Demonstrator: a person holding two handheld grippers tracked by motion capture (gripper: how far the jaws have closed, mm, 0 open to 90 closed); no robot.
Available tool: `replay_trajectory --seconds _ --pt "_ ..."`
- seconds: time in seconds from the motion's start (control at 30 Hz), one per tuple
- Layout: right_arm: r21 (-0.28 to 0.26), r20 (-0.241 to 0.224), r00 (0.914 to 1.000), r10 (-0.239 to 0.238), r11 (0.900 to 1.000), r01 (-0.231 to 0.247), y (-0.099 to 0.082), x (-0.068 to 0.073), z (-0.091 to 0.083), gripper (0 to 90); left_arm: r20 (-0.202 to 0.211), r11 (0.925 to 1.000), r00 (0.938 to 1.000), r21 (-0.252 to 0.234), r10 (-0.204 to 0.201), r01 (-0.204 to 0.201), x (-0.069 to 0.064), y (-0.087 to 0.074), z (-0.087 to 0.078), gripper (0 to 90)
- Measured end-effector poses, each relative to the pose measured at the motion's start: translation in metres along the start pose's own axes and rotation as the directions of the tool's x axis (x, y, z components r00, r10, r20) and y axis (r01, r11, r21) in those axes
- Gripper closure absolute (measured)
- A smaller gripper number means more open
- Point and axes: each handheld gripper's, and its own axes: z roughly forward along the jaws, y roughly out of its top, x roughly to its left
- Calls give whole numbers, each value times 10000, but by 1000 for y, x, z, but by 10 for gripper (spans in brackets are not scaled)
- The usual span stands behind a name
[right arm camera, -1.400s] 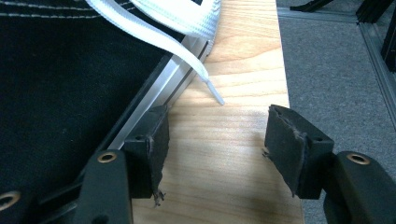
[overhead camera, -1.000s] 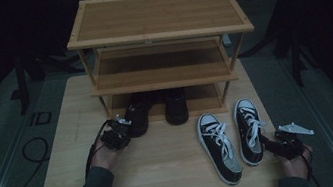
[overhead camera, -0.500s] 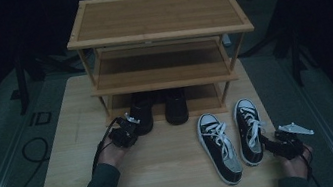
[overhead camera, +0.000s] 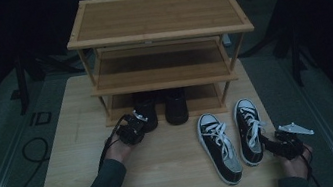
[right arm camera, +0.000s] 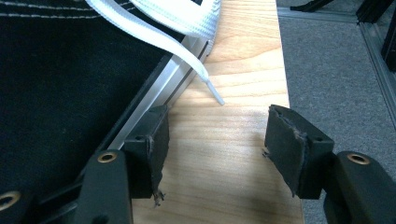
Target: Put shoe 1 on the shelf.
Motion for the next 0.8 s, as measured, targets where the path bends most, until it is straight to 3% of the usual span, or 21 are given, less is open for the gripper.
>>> replay_trajectory --seconds 0.37,0.8 --pt "2 -9 10000 -5 10000 5 0 0 0 394 171 9993 9994 175 314 -317 -10 19 8 900" --pt "5 -12 10000 -9 10000 9 0 0 0 393 387 9987 9979 -87 513 -510 -14 29 12 899"
